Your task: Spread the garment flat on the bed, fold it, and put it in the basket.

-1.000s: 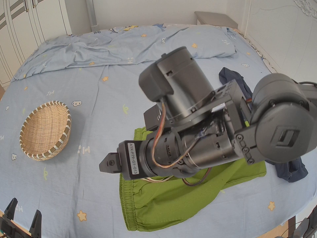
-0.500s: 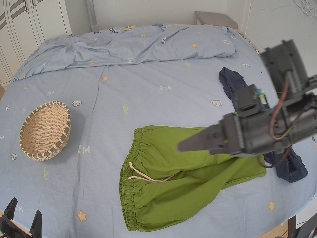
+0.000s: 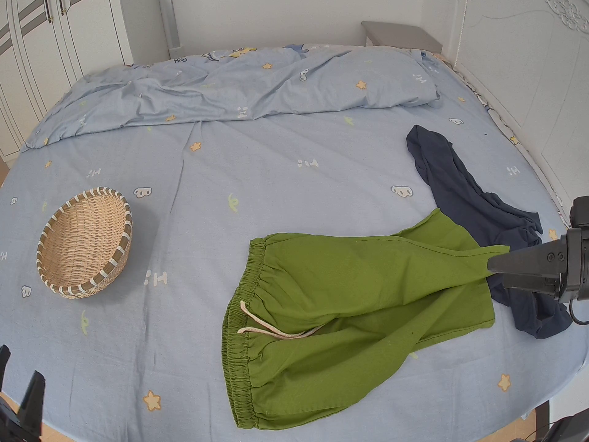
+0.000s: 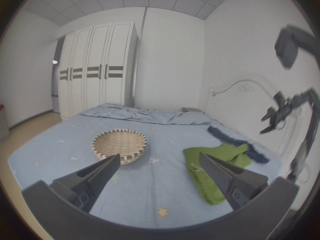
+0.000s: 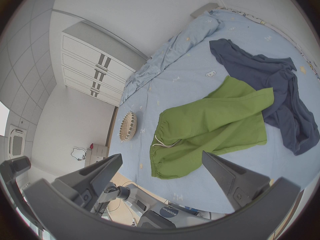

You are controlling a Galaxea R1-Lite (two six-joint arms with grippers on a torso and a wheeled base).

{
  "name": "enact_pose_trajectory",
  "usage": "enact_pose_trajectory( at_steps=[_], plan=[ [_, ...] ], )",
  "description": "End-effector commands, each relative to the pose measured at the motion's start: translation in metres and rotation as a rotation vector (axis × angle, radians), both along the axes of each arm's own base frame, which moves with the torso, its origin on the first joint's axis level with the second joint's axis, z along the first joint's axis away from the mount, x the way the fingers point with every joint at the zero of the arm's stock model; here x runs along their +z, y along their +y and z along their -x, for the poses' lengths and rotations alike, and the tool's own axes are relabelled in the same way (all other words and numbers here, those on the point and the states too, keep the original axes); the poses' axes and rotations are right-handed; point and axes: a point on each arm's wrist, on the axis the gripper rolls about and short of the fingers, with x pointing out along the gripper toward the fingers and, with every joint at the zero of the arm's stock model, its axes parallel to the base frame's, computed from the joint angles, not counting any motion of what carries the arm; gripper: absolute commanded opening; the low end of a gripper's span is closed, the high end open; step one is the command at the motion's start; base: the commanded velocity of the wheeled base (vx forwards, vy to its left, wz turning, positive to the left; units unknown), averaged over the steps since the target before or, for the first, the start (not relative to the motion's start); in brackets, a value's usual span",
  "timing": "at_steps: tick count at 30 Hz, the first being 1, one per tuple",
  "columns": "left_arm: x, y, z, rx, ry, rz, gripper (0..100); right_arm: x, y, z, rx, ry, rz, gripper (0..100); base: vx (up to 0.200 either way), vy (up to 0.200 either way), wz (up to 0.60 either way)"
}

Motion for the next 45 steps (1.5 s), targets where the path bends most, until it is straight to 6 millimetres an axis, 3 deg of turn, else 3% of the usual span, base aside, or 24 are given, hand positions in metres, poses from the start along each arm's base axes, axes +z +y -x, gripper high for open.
enact_pose_trajectory(
  at_steps=[1,2,4,5,7,8,10,12,15,17,22,27,36,45],
  plan=[
    [0.097,-0.009,-0.04,-0.457,0.354,0.187,100,-0.012,-0.006,0.007,0.026,-0.081,0.011,100,0.0,0.0,0.0],
    [0.087,-0.023,-0.065,-0.56,0.535,0.242,100,-0.016,-0.006,0.001,0.008,-0.062,0.025,100,0.0,0.0,0.0],
    [0.082,-0.032,-0.079,-0.586,0.61,0.293,100,-0.019,-0.005,-0.002,0.009,-0.046,0.028,100,0.0,0.0,0.0],
    [0.073,-0.047,-0.101,-0.611,0.706,0.344,100,-0.023,-0.004,-0.004,0.014,-0.032,0.039,100,0.0,0.0,0.0],
    [0.057,-0.065,-0.123,-0.629,0.801,0.359,100,-0.025,-0.003,-0.009,0.013,-0.027,0.051,100,0.0,0.0,0.0],
    [0.057,-0.065,-0.123,-0.629,0.801,0.359,100,-0.025,-0.003,-0.009,0.013,-0.027,0.051,100,0.0,0.0,0.0],
    [0.029,-0.087,-0.147,-0.631,0.906,0.319,100,-0.026,-0.001,-0.014,0.022,-0.054,0.062,100,0.0,0.0,0.0],
    [0.011,-0.095,-0.159,-0.608,0.97,0.296,100,-0.027,-0.001,-0.016,0.026,-0.063,0.065,100,0.0,0.0,0.0],
    [0.0,-0.1,-0.173,-0.587,0.981,0.274,100,-0.029,0.0,-0.017,0.026,-0.069,0.065,100,0.0,0.0,0.0],
    [-0.006,-0.097,-0.176,-0.569,1.001,0.278,100,-0.032,0.0,-0.017,0.028,-0.066,0.072,100,0.0,0.0,0.0],
    [-0.034,-0.098,-0.158,-0.675,1.161,0.259,100,-0.038,-0.001,-0.016,0.028,-0.068,0.085,100,0.0,0.0,0.0],
    [-0.051,-0.098,-0.158,-0.67,1.241,0.262,100,-0.042,-0.003,-0.013,0.031,-0.057,0.09,100,0.0,0.0,0.0],
    [-0.052,-0.097,-0.156,-0.676,1.246,0.267,100,-0.043,-0.002,-0.013,0.031,-0.056,0.091,100,0.0,0.0,0.0],
    [-0.084,-0.118,-0.187,-0.657,1.264,0.278,100,-0.044,-0.002,-0.015,0.034,-0.05,0.097,100,0.0,0.0,0.0]
  ],
)
